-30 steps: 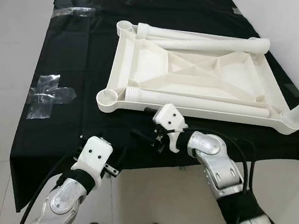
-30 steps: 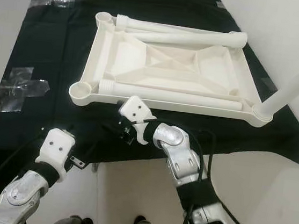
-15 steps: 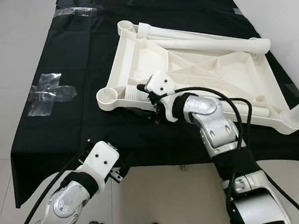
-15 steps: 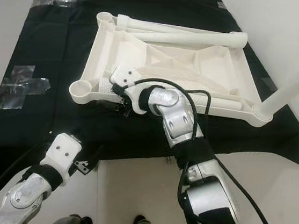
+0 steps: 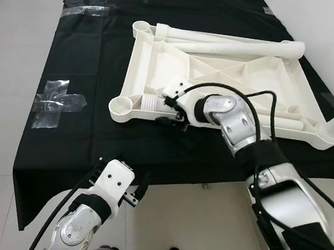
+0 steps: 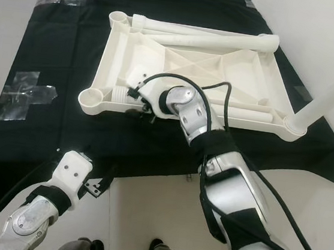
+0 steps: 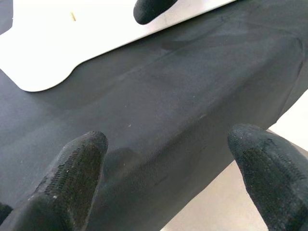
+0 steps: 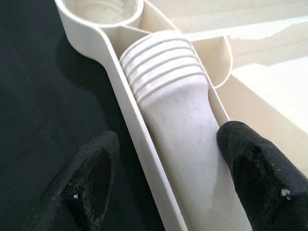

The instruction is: Building children table

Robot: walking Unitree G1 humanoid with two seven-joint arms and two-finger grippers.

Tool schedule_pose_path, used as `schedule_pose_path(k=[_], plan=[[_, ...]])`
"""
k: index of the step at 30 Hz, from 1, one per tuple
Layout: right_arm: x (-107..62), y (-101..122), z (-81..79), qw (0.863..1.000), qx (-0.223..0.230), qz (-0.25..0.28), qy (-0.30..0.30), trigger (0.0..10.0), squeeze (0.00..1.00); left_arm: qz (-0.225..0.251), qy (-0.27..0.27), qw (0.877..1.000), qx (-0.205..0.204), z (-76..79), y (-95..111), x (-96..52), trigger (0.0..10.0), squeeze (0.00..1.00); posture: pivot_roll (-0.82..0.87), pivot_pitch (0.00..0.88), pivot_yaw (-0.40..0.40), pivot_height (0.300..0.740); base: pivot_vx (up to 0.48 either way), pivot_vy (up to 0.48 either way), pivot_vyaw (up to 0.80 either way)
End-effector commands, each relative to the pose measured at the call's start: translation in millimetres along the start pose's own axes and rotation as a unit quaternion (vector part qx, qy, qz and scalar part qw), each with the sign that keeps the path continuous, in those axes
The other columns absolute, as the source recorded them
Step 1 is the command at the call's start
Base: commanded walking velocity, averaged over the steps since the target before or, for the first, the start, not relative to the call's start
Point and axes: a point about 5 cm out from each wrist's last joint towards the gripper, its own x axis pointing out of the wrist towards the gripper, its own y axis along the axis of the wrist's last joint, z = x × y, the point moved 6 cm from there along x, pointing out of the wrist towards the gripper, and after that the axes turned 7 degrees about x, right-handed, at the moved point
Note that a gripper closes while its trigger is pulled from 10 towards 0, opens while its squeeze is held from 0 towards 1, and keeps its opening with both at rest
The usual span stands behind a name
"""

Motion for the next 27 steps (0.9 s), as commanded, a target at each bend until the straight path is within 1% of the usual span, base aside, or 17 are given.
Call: schedule_pose_path(k=[1, 2, 3, 5, 6, 7, 10, 13, 17, 27], plan=[[3.5, -16.1, -7.6, 0.999, -0.002, -0.033, 0.020, 10.0, 0.00, -0.005, -0.005, 1.000, 0.002, 3.2, -1.0, -3.2, 10.0, 0.00, 0.08, 0.254, -0.046, 0.740, 0.000, 0.000, 0.00], [3.0, -18.7, -11.5, 0.998, -0.015, -0.041, 0.037, 10.0, 0.00, -0.005, -0.005, 1.000, 0.002, 3.3, -0.9, -3.1, 10.0, 0.00, 0.08, 0.253, -0.046, 0.740, 0.000, 0.000, 0.00], [3.0, -18.7, -11.5, 0.998, -0.015, -0.041, 0.037, 10.0, 0.00, -0.005, -0.005, 1.000, 0.002, 3.3, -0.9, -3.1, 10.0, 0.00, 0.08, 0.253, -0.046, 0.740, 0.000, 0.000, 0.00], [1.4, -21.9, -17.9, 0.996, -0.034, -0.051, 0.066, 10.0, 0.00, -0.005, -0.005, 1.000, 0.001, 3.5, -0.8, -3.0, 10.0, 0.00, 0.08, 0.253, -0.046, 0.740, 0.000, 0.000, 0.00], [1.4, -21.9, -17.9, 0.996, -0.034, -0.051, 0.066, 10.0, 0.00, -0.005, -0.005, 1.000, 0.001, 3.5, -0.8, -3.0, 10.0, 0.00, 0.08, 0.253, -0.046, 0.740, 0.000, 0.000, 0.00], [-0.1, -24.7, -22.0, 0.993, -0.049, -0.062, 0.087, 10.0, 0.00, -0.005, -0.005, 1.000, 0.001, 3.7, -0.8, -2.9, 10.0, 0.00, 0.07, 0.253, -0.048, 0.740, 0.000, 0.000, 0.00], [-0.3, -25.3, -22.6, 0.992, -0.052, -0.065, 0.091, 10.0, 0.00, -0.005, -0.006, 1.000, 0.000, 3.8, -0.8, -2.8, 10.0, 0.00, 0.07, 0.253, -0.048, 0.740, 0.000, 0.000, 0.00], [-0.3, -29.7, -28.6, 0.988, -0.062, -0.079, 0.114, 10.0, 0.00, -0.005, -0.006, 1.000, 0.000, 3.9, -0.6, -2.5, 10.0, 0.00, 0.08, 0.254, -0.048, 0.740, 0.000, 0.000, 0.00], [-1.8, -29.8, -33.7, 0.986, -0.069, -0.079, 0.133, 10.0, 0.00, -0.005, -0.005, 1.000, 0.001, 3.7, -0.5, -2.5, 10.0, 0.00, 0.08, 0.254, -0.048, 0.740, 0.000, 0.000, 0.00], [-8.1, -33.3, -38.0, 0.980, -0.086, -0.086, 0.158, 10.0, 0.00, -0.005, -0.006, 1.000, 0.000, 3.5, -0.9, -2.9, 10.0, 0.00, 0.07, 0.253, -0.047, 0.740, 0.000, 0.000, 0.00]])
